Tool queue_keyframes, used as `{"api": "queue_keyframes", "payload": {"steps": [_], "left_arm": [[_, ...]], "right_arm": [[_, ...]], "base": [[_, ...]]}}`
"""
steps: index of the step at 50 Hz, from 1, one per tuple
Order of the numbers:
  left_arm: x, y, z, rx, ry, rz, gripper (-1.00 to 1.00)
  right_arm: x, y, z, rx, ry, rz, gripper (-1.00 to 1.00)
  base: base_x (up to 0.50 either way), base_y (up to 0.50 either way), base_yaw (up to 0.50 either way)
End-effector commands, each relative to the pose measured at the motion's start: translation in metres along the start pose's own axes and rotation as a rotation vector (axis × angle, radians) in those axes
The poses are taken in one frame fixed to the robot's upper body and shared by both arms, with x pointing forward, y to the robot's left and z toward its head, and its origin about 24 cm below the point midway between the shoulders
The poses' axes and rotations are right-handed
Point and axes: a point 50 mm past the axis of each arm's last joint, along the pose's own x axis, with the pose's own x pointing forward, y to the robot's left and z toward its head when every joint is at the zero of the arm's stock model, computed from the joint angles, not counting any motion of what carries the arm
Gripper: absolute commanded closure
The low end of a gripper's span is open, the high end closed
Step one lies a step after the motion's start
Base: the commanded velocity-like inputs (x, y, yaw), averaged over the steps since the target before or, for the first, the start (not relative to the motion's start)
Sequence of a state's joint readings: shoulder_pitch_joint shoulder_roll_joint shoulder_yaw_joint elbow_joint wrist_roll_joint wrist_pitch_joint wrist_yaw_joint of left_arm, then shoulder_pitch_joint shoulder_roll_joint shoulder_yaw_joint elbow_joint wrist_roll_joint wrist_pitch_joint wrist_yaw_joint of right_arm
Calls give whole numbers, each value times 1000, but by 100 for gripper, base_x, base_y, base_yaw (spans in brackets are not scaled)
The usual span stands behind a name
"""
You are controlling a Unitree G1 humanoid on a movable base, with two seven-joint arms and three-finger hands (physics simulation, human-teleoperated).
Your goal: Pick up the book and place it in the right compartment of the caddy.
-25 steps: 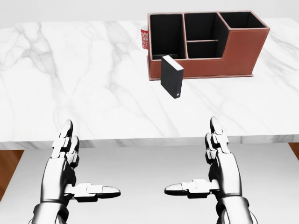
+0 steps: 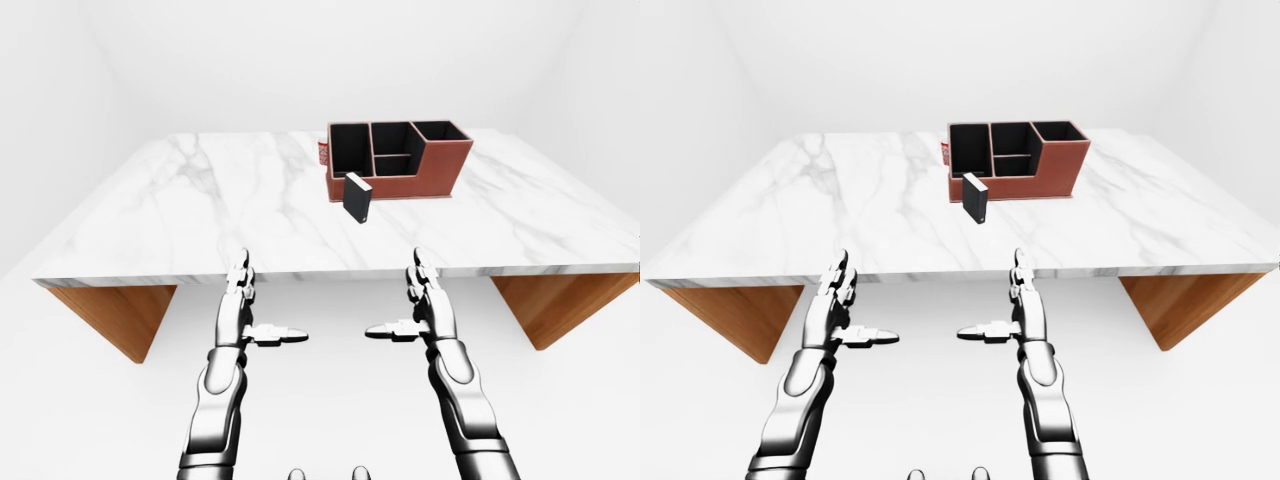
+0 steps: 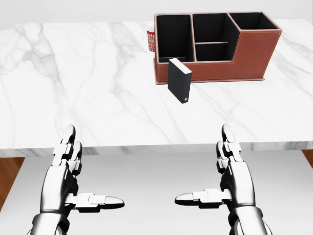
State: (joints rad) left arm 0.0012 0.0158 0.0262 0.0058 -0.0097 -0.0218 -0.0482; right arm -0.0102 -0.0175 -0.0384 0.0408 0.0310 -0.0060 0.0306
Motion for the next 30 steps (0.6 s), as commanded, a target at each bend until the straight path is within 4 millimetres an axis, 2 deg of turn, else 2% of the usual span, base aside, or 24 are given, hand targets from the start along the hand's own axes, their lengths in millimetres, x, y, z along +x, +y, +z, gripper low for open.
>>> {"api": "queue_keyframes", "payload": {"steps": [1, 25, 30], "left_arm": [[-1, -1, 1, 4, -3, -8, -100], [-1, -3, -1, 10, -4, -20, -100], [-1, -5, -3, 17, 6, -27, -100]], "right_arm": [[0, 0, 0, -1, 1, 1, -100], [0, 1, 1, 1, 6, 7, -100], [1, 1, -2, -2, 21, 13, -100]], "base": [[0, -23, 0], [0, -35, 0], [8, 0, 0]]}}
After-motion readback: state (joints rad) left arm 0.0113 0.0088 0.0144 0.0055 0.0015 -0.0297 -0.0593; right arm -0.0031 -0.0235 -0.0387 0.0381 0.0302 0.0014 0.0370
